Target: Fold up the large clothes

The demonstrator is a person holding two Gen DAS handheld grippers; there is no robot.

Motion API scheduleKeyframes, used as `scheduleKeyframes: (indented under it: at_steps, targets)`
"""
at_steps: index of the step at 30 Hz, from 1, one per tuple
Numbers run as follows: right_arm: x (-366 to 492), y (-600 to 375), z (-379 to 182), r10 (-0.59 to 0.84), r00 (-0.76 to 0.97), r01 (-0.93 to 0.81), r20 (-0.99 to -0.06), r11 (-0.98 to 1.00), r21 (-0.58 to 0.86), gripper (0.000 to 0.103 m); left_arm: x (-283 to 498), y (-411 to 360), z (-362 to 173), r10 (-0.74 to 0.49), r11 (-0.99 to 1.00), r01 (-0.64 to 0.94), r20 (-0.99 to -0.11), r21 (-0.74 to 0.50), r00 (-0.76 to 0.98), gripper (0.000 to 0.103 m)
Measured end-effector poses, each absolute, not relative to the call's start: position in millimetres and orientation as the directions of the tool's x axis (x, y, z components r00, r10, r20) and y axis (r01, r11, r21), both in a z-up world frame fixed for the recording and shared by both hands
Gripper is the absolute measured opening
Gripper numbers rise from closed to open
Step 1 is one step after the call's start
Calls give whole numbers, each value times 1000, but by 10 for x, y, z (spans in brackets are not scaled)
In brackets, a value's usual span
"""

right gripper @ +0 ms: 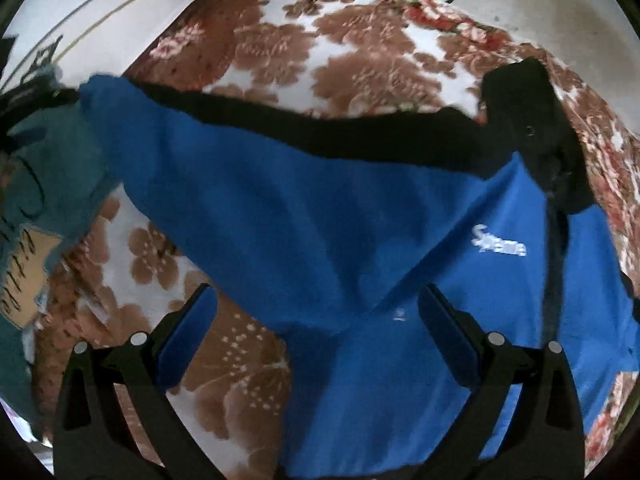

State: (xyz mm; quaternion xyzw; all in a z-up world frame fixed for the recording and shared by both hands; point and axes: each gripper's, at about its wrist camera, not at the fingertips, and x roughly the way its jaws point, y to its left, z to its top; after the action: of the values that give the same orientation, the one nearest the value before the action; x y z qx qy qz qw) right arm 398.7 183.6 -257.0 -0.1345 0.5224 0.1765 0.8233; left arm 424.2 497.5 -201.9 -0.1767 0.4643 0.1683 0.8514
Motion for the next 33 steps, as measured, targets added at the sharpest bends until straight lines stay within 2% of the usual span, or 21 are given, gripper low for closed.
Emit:
scheduleKeyframes:
  at_steps: [1,10,12,13,16,19,23,27,33]
  targets:
    - [3967,1864,-2644,143,396,-447,-907,893,-54,98,4317,5001,-2122,131,882,-453,-855,-131,501,76]
    - [3871,2020,-3007,141,439,-530,-888,838,-129,98,4569,5229,-2531,75,844,-489,-855,-219,513,76]
    - [3879,2064,-3040,129,454,-540,-882,827,-157,98,4605,5294,-2537,83,829,-509,-849,-231,522,66]
    - [3881,2071,-3050,128,457,-541,-880,826,-161,98,4614,5320,-2540,86,823,-518,-850,-232,519,54]
    - [3905,2054,-3042,164,451,-540,-877,833,-122,98,4627,5433,-2576,52,785,-545,-844,-295,533,40]
    - [3881,2048,-3008,194,445,-552,-874,828,-97,98,4652,5497,-2623,6,761,-542,-832,-356,555,9]
    - [3706,2026,-2828,245,479,-599,-843,793,-110,98,4626,5487,-2606,-36,752,-509,-797,-419,603,5]
    - [3524,2012,-2731,279,519,-629,-808,765,-140,98,4593,5328,-2414,-32,797,-450,-772,-403,635,5]
    - [3674,2034,-3310,232,370,-616,-900,786,-51,99,4640,5000,-1991,-79,843,-341,-724,-415,685,5]
